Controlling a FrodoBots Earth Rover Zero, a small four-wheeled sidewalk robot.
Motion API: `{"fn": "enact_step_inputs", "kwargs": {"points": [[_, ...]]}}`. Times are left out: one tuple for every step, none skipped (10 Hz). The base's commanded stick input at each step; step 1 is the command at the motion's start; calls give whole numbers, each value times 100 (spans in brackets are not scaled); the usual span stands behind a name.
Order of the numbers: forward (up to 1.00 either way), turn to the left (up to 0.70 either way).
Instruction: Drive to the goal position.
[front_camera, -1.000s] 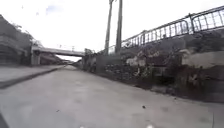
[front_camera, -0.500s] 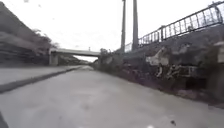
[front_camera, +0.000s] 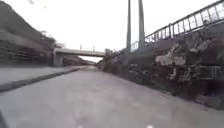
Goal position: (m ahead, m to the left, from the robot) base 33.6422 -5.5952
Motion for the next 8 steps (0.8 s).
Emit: {"fn": "enact_step_inputs", "kwargs": {"points": [[70, 0], [70, 0], [70, 0], [70, 0], [70, 0], [70, 0], [70, 0], [70, 0]]}}
